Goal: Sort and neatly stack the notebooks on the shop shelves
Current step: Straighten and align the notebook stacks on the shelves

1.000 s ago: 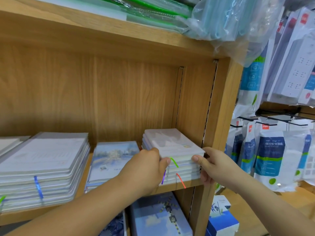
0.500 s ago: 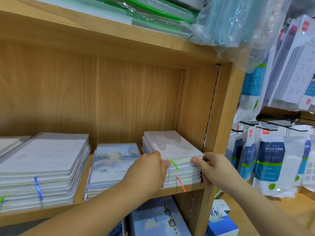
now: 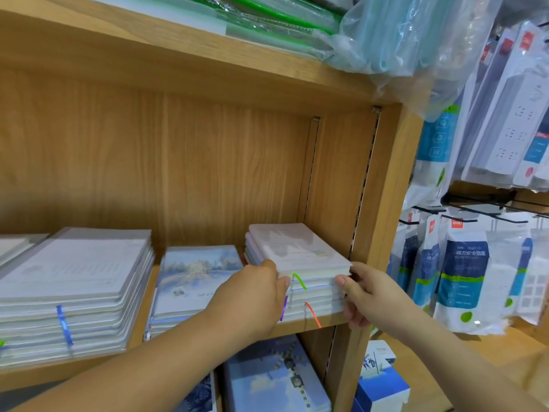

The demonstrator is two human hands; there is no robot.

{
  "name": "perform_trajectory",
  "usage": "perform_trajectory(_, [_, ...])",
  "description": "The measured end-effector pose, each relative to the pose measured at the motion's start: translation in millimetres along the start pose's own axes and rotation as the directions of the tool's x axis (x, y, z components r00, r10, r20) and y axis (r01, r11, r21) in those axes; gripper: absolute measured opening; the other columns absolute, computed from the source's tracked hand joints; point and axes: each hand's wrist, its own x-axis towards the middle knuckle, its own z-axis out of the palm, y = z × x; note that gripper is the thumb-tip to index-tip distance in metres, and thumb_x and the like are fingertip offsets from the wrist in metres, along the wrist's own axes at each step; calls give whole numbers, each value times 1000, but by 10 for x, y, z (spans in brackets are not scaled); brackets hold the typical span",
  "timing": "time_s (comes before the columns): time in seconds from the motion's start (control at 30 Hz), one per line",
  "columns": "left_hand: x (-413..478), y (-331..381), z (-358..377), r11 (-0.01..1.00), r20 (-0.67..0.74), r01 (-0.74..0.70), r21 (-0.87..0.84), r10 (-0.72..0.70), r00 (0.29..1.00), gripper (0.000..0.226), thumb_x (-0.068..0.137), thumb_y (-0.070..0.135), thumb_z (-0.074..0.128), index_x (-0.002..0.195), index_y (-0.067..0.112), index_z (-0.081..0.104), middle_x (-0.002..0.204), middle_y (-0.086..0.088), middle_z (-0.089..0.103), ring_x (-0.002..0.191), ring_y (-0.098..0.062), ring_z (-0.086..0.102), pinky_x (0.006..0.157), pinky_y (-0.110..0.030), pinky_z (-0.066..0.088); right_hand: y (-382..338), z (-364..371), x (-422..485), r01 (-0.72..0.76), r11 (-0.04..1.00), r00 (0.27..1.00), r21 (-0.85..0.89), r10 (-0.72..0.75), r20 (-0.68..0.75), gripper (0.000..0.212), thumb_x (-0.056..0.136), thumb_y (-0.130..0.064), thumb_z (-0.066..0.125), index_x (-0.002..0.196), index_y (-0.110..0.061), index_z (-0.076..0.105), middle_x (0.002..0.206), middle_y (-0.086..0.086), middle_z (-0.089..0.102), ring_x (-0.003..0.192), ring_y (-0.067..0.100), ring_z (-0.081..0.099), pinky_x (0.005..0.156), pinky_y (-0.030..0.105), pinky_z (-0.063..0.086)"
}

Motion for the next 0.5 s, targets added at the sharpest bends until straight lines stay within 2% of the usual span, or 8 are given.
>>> perform_trajectory(0.07, [-20,-36,-7,999,4,-12,-50,12,1000,30,101,50,52,87,24,48,83,4,60,76,-13,57,62,-31,46,-11,-3,-6,-2,999,1000,33,2,-12,25,103,-38,57,112,-15,59,66,9,73,56,25,72,52,36,60])
perform_trajectory(0.17, [-81,-54,4,997,-52,-13,-77,9,999,27,96,50,61,85,28,52,71,12,53,66,-6,50,50,-18,30,-6,1,8,-43,994,998,104,47,-36,38,101,-29,63,131,-7,55,66,12,73,56,27,71,52,32,56])
perform_trajectory(0.23, [-107,-49,45,995,-94,-15,-96,6,996,31,95,50,63,81,24,57,65,10,53,63,-8,50,50,-22,32,0,26,19,-49,990,998,130,55,-40,44,101,-27,64,137,-5,50,66,12,73,56,27,71,52,31,56])
perform_trajectory(0.37, [-117,-55,98,988,-128,-14,-155,-6,992,46,95,44,66,59,24,44,54,6,45,57,-13,47,56,-34,41,0,66,26,-46,985,998,169,54,-41,53,101,-26,65,145,-9,40,67,12,74,58,27,72,53,29,56])
perform_trajectory(0.5, [-145,-66,125,986,-147,-16,-164,-8,989,49,96,43,65,56,24,44,52,4,43,56,-15,45,58,-35,44,33,47,30,-24,995,998,98,30,-56,44,98,-28,68,131,-6,50,64,9,73,55,26,71,53,30,58])
